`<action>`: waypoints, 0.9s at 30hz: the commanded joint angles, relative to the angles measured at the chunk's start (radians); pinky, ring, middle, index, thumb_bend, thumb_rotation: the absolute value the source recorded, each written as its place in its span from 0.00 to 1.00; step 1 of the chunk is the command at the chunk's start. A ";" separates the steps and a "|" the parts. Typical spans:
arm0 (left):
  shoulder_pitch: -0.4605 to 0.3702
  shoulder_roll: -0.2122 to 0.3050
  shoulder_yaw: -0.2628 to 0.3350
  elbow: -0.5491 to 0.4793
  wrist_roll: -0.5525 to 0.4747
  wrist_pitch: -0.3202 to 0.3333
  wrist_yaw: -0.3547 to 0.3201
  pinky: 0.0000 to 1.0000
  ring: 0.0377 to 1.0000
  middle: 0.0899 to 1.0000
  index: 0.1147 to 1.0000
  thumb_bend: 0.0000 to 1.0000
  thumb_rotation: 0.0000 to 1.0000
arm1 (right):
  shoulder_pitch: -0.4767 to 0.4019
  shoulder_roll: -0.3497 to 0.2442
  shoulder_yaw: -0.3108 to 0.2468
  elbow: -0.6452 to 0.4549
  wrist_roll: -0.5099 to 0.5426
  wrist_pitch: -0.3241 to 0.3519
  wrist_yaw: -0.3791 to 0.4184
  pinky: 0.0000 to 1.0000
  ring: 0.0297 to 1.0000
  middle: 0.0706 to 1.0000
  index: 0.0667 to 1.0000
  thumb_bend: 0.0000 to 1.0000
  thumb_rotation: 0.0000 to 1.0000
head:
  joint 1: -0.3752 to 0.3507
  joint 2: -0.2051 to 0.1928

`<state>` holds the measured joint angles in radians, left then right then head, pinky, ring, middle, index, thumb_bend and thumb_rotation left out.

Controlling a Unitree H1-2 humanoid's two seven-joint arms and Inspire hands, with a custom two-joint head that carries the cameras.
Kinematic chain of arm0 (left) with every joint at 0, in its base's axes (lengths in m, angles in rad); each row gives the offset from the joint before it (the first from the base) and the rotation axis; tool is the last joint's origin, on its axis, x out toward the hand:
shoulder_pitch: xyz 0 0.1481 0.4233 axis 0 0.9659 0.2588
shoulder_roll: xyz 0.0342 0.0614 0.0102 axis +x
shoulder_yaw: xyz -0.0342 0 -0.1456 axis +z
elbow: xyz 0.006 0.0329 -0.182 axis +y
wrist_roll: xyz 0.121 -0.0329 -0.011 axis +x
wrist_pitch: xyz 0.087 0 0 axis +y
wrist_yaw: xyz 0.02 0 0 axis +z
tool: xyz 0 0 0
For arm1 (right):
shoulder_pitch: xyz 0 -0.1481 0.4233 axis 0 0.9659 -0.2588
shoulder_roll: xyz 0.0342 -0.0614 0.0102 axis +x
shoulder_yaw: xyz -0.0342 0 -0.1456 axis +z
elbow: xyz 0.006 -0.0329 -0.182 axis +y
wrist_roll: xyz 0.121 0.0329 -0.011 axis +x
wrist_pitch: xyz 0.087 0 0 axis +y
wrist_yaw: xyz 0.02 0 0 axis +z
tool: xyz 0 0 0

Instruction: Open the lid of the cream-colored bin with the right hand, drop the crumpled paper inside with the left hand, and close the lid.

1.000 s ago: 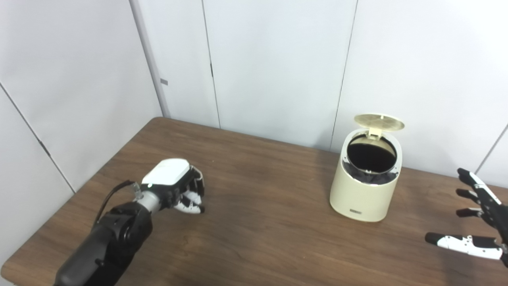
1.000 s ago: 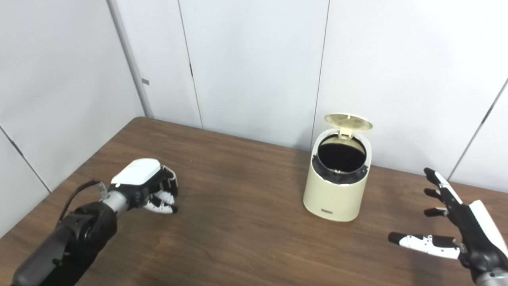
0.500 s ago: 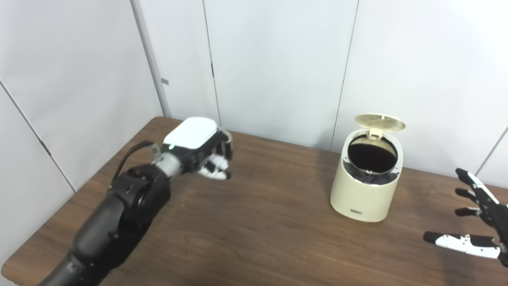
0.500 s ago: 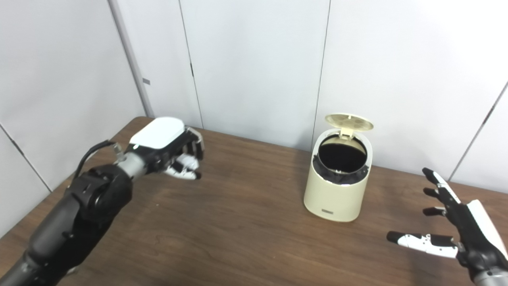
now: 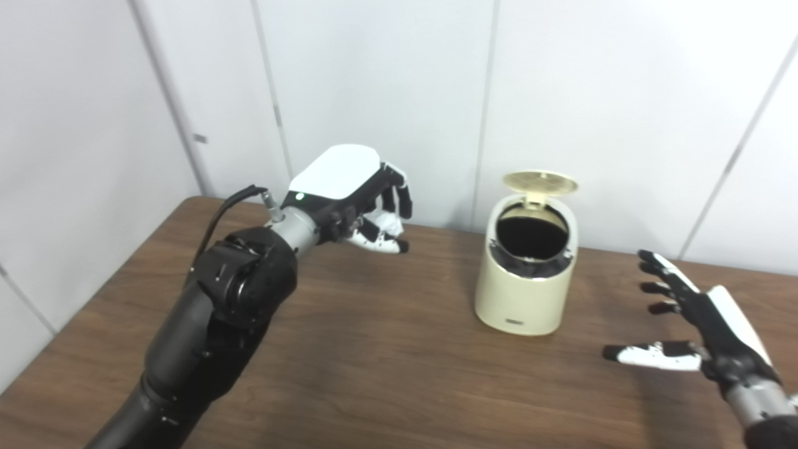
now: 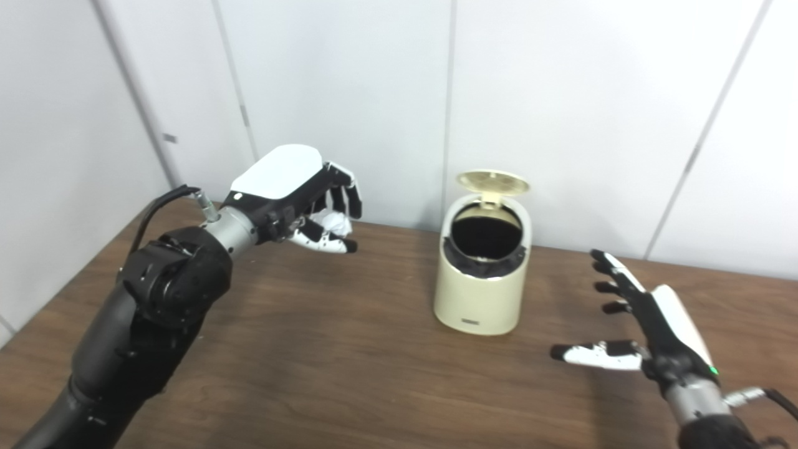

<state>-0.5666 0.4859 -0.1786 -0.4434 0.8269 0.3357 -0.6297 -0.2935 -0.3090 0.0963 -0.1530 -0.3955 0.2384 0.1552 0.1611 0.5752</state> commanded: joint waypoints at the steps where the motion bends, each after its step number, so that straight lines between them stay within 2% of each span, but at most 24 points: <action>1: -0.049 -0.005 -0.006 0.019 0.017 -0.027 0.038 0.38 0.34 0.44 0.44 0.50 0.00 | -0.035 0.006 -0.006 -0.017 0.012 -0.043 -0.019 0.69 0.82 0.90 0.91 0.89 0.20 | -0.021 -0.005; 7: -0.074 -0.056 -0.025 0.072 0.011 -0.069 0.070 0.36 0.34 0.46 0.43 0.50 0.00 | -0.033 0.024 0.001 -0.006 0.005 -0.035 -0.023 0.66 0.83 0.91 0.91 0.91 0.22 | -0.065 -0.021; 13: -0.103 -0.102 -0.040 0.119 0.005 -0.083 0.084 0.34 0.33 0.45 0.46 0.50 0.00 | -0.024 0.028 0.014 0.002 -0.011 -0.043 -0.029 0.64 0.83 0.91 0.91 0.90 0.23 | -0.095 -0.033; 18: -0.115 -0.134 -0.052 0.154 0.007 -0.107 0.117 0.37 0.34 0.44 0.44 0.50 0.00 | -0.019 0.032 0.023 -0.007 -0.018 -0.034 -0.026 0.67 0.83 0.91 0.92 0.88 0.25 | -0.124 -0.042; 22: -0.123 -0.153 -0.064 0.173 0.014 -0.109 0.128 0.43 0.35 0.44 0.43 0.50 0.00 | -0.020 0.032 0.029 0.000 -0.023 -0.045 -0.026 0.67 0.83 0.91 0.92 0.88 0.28 | -0.134 -0.045; 27: -0.136 -0.169 -0.067 0.196 0.006 -0.112 0.130 0.37 0.35 0.46 0.43 0.50 0.00 | -0.021 0.031 0.032 0.008 -0.019 -0.052 -0.022 0.67 0.84 0.92 0.92 0.88 0.31 | -0.146 -0.054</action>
<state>-0.6435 0.3133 -0.2534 -0.2441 0.8297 0.2372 -0.5406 -0.2817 -0.2750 0.1305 -0.1292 -0.4159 0.2279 0.1473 0.0139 0.5201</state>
